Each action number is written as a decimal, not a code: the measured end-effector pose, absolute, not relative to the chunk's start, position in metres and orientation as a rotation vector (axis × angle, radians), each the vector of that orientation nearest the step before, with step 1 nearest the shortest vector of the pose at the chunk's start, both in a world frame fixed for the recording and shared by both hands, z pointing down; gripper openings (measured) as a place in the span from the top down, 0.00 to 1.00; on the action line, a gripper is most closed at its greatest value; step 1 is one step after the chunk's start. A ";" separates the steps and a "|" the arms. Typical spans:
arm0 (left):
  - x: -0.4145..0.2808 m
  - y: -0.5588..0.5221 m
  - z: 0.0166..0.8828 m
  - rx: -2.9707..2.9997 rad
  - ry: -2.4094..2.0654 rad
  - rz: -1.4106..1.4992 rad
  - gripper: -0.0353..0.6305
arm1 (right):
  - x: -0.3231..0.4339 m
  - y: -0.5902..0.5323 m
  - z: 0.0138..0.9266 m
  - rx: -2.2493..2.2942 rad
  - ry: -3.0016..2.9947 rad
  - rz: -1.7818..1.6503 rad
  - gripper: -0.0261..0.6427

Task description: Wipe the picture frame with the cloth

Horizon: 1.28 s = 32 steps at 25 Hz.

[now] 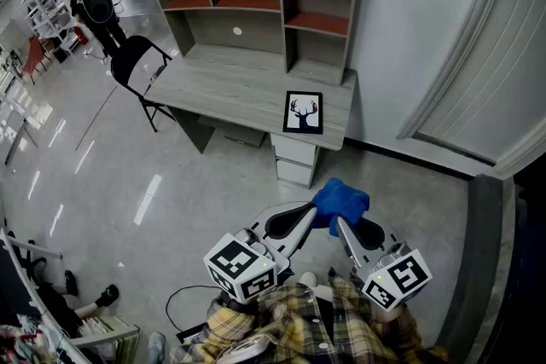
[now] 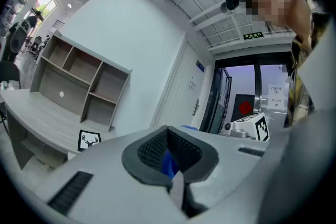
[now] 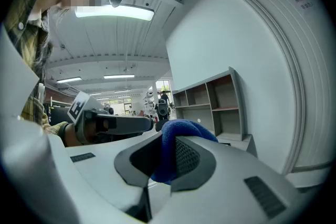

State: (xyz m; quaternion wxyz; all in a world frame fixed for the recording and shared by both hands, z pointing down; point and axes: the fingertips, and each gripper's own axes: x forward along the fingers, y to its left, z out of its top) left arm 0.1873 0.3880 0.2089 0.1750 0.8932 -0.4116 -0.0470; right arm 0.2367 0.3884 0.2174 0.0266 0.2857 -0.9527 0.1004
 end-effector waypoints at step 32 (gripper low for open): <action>0.136 0.361 0.236 2.470 -1.224 -0.149 0.94 | 0.202 0.362 0.239 0.859 -2.937 0.405 0.89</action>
